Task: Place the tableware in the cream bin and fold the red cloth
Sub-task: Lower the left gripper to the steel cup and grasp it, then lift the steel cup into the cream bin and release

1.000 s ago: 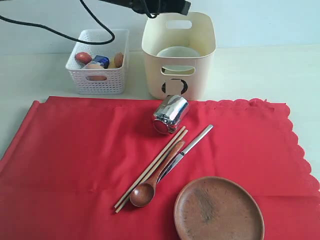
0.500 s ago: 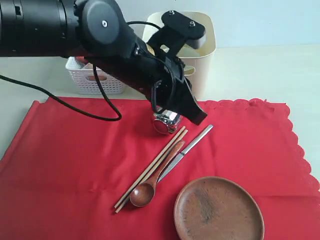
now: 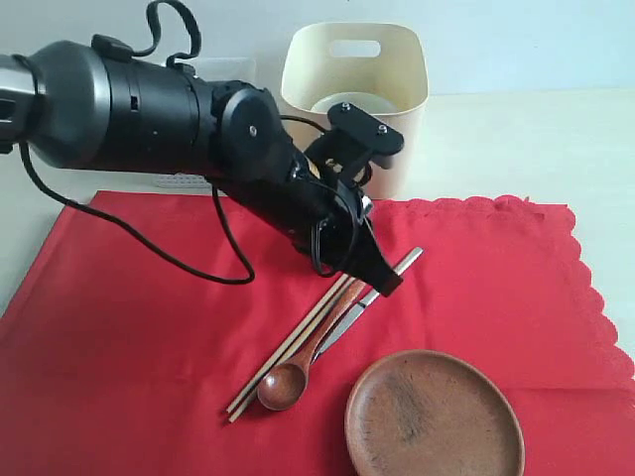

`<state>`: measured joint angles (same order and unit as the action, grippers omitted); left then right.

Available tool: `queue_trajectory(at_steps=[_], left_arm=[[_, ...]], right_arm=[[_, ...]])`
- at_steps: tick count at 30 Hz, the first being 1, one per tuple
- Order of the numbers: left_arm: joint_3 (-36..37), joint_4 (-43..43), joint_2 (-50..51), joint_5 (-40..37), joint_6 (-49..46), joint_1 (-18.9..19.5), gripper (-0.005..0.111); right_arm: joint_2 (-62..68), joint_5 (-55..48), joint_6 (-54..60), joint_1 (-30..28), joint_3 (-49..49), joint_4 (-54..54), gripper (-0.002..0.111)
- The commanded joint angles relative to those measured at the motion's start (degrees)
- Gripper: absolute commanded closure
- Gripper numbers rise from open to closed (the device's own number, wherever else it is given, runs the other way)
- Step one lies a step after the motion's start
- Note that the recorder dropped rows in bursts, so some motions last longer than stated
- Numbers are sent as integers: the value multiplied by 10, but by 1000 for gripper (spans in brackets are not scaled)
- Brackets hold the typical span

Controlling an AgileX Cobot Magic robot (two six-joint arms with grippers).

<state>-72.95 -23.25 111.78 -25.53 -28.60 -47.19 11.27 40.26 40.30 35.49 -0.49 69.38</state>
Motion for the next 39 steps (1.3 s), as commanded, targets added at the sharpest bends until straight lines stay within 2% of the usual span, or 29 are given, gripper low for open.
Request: queue_trajectory(at_steps=[1,5,8,14,19,28,32,34,37,39], left_arm=[[-8,5,-1,49,5,12,84],[-27,16,-1,82,8,21,53],[-42,16,10,91,8,32,38],[-68,18,60,92,8,60,17],[-83,25,91,102,8,74,9],[-98,31,138,114,5,73,9],[-98,31,152,111,5,72,13],[-98,31,155,111,5,72,21],[-98,31,156,111,5,72,43],[-98,31,155,111,5,72,62]], right_arm=[[-1,2,2,-2,2,-5,108],[-1,2,2,-2,2,-5,108],[-1,2,2,-2,2,-5,108],[-1,2,2,-2,2,-5,108],[-1,2,2,-2,2,-5,108],[-1,2,2,-2,2,-5,108],[-1,2,2,-2,2,-5,108],[-1,2,2,-2,2,-5,108],[-1,2,2,-2,2,-5,108],[-1,2,2,-2,2,-5,108]])
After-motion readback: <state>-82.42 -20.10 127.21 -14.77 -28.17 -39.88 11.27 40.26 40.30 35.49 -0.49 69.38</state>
